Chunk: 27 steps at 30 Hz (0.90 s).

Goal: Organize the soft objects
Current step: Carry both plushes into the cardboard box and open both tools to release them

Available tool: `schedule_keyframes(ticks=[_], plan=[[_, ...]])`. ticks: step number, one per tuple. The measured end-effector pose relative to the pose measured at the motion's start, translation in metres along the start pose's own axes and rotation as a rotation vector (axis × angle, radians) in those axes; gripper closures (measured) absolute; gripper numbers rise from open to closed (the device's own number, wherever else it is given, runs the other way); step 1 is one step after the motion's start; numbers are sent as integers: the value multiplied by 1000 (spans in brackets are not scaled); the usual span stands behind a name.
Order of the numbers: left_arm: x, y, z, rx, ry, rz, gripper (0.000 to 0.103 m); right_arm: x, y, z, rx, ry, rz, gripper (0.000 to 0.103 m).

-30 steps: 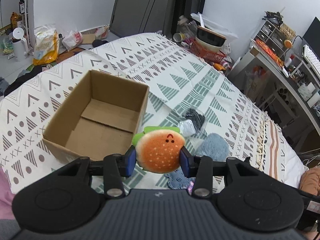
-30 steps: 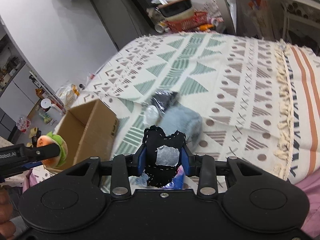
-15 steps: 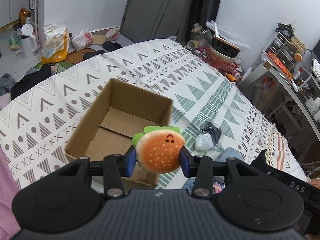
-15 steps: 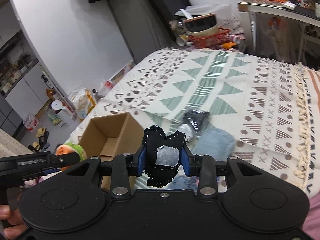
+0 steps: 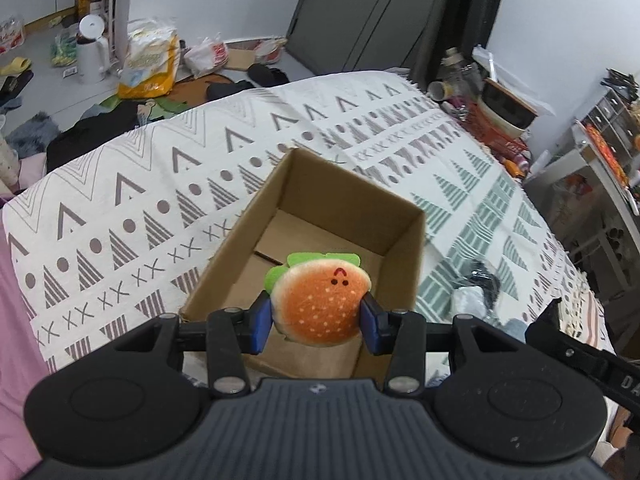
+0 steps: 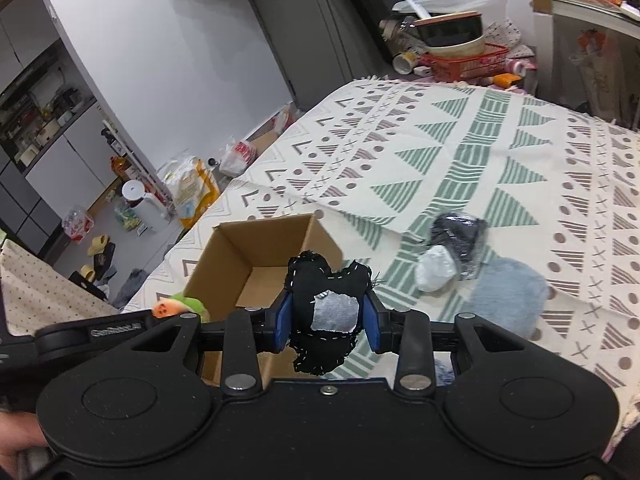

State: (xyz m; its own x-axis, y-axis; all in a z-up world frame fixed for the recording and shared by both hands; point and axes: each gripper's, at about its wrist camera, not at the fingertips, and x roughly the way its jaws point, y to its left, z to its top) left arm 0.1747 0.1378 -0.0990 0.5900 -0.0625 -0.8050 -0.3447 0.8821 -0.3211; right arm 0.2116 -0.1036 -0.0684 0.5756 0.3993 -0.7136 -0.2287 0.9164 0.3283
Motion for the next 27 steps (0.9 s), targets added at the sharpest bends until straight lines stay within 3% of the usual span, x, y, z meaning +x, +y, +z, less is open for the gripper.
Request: schedule_keyframes(ticks=[16,23,27], plan=[[6,20,8,-46,47,48,42,46,44,0,-3,90,96,64],[-6,23,10,-60,30,64,39,45,45,0,15,111,120,43],[-15,20,8,-57,15,61,25,35,40,0,6,98,101,30]])
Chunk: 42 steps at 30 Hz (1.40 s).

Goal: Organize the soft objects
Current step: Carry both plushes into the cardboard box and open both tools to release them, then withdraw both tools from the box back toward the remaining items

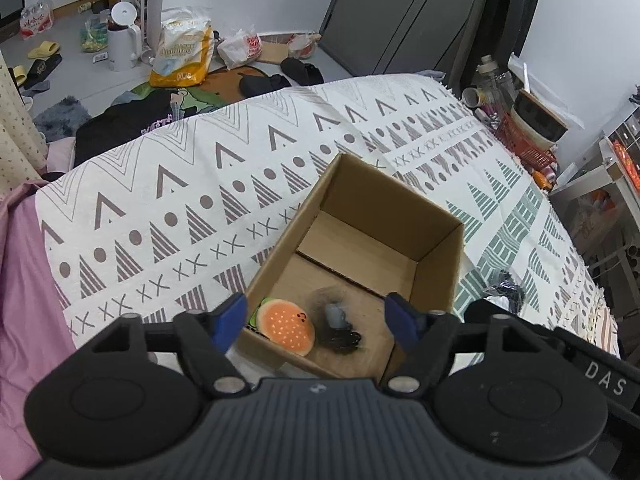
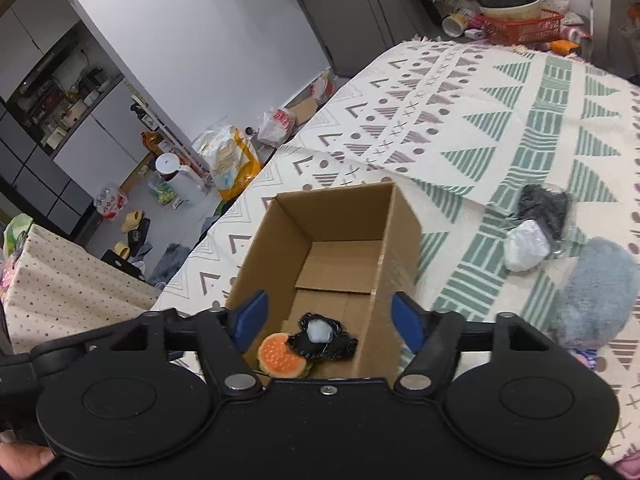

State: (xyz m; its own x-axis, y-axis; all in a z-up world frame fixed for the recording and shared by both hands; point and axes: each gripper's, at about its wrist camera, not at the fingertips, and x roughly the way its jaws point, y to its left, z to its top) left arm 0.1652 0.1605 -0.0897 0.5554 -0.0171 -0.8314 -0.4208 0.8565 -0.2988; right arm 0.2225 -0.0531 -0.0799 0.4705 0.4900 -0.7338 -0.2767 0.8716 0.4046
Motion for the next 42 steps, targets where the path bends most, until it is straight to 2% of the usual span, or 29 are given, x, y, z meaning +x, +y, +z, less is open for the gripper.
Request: schedule_keyframes(ticks=[1,3,6,11,16,25,32,42], plan=[[-2,-1,-1,-1,-2,-1,22,-3,-1,-1,-3,-5,-9,28],[-4,-4,-3,0,-4,0,20,-10,-5,-3,-8,-13,-29,17],[-9,-9,-8,17,-13,3,20,-21,-12,-9,-15,-18,-62,8],[-20,-19,-19,31,-38,-17,20,-42,-29,-15,-14,-40,-101,2],[-29,-36,-27,59,-53,-16,20,-65,-47,-19,-5,-64,-113,0],[-54,-69,-43,141,-88,-80,19,-96,-70,-26,-3,-82,-109,0],[-63,-93,-54,217,-84,-62,19,-114,-86,-33,-24,-89,-128,0],[-61,-115,-73,264,-62,-57,19,-132,-117,-39,0,-107,-135,0]])
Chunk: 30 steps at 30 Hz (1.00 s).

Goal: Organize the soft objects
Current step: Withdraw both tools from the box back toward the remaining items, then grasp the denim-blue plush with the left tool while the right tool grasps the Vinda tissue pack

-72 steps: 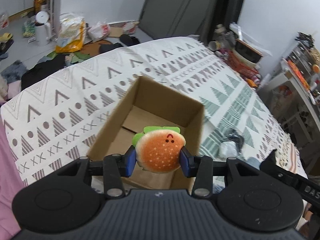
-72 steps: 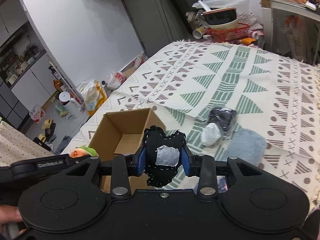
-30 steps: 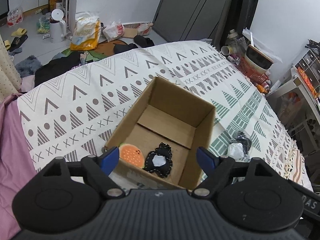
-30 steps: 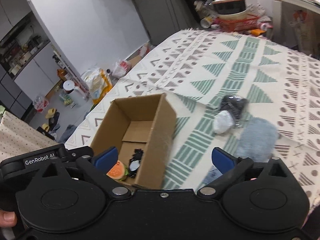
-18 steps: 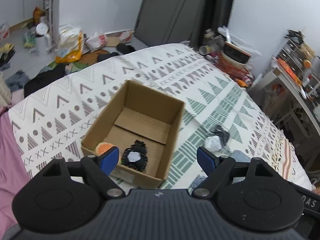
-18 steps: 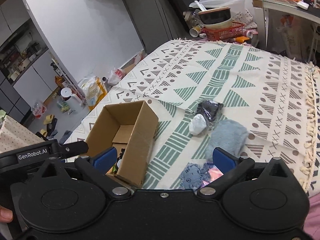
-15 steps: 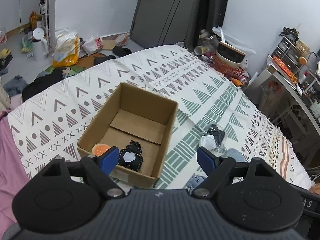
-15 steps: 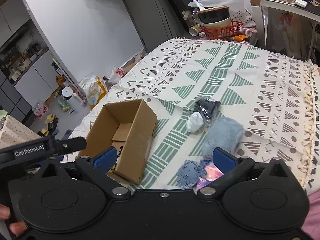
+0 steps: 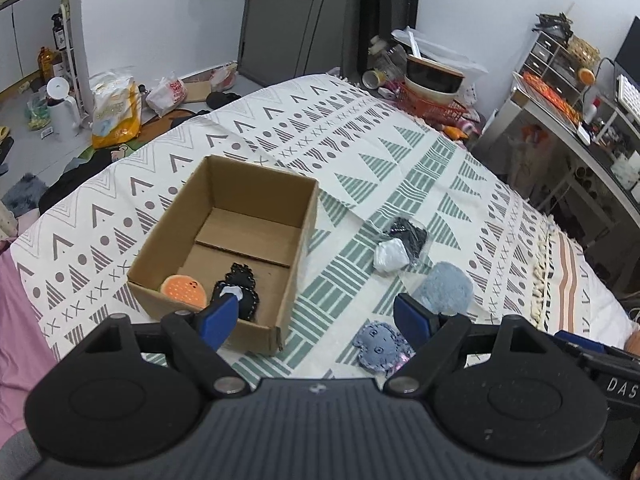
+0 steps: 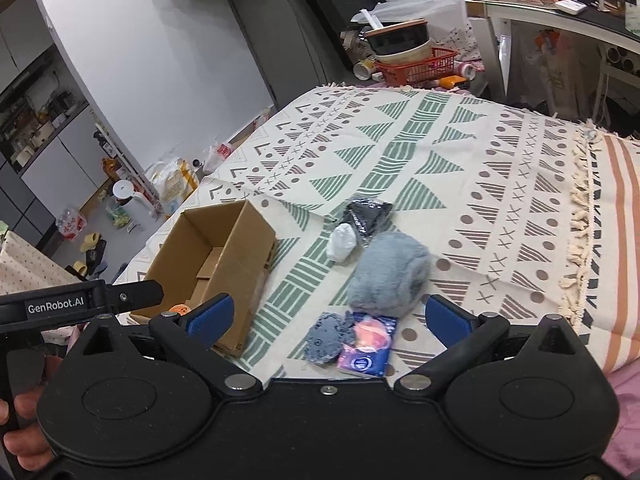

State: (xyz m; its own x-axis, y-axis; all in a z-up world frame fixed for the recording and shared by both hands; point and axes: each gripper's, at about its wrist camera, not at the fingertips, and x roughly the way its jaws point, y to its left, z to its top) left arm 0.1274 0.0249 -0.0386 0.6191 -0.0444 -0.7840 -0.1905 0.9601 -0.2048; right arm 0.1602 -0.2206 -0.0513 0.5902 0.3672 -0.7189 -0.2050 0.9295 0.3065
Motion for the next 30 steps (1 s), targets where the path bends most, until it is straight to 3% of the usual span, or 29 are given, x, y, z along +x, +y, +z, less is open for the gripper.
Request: schedule_keyframes(ticks=[14,30], plan=[[15,-26,-18,67,17,-7,20,14,-51,-21,127,-12,-13,0],[63,-47,-36,73,93,-15,23,39,-91,-35,280,62,-12,0]])
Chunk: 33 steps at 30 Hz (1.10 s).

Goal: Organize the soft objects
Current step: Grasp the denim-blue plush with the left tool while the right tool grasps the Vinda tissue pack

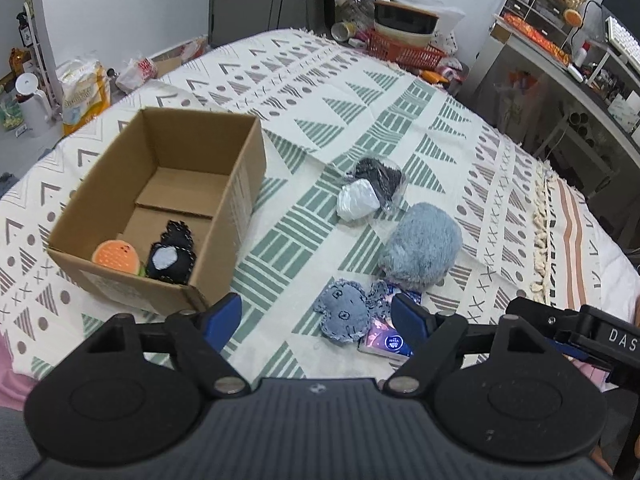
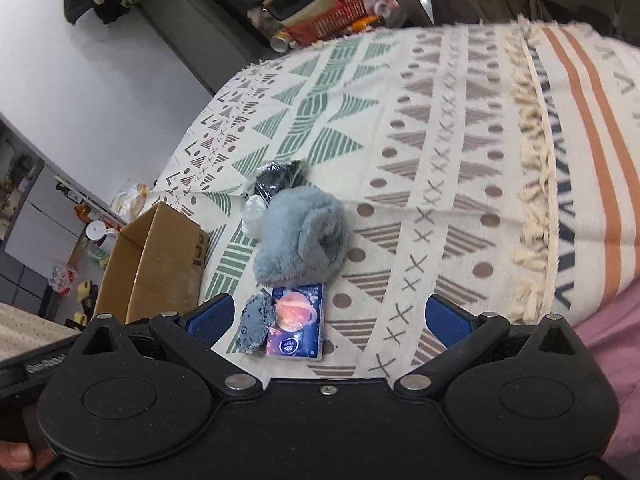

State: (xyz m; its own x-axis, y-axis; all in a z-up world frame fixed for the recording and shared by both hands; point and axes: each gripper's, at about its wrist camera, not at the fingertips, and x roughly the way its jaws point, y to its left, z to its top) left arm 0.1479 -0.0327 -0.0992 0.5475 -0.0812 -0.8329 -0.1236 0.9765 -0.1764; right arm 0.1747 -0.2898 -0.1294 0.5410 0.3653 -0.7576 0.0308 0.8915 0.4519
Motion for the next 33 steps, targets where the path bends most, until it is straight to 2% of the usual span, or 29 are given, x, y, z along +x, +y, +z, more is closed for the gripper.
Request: schedule_keyframes(ticks=[7,9,16,19,21,33], plan=[[24,0,-1,-30,32,-11,26,9,-9,1,59,6,-4,2],[33,0,-1,-37,48,-11,28,15,-10,1,77,23,7,6],[65,0,-3,-65,106,-18,42,34,-8,-1,91,63,-4,10],[79,1,-5,-75,132,-15,44,43,-8,-3,83,79,-12,12],[88,1,-6,-88,151,-22,44,52,-10,-3,87,104,-19,17],[124,4,-7,-148,221,-58,45,86,-7,-2,100,187,-8,25]])
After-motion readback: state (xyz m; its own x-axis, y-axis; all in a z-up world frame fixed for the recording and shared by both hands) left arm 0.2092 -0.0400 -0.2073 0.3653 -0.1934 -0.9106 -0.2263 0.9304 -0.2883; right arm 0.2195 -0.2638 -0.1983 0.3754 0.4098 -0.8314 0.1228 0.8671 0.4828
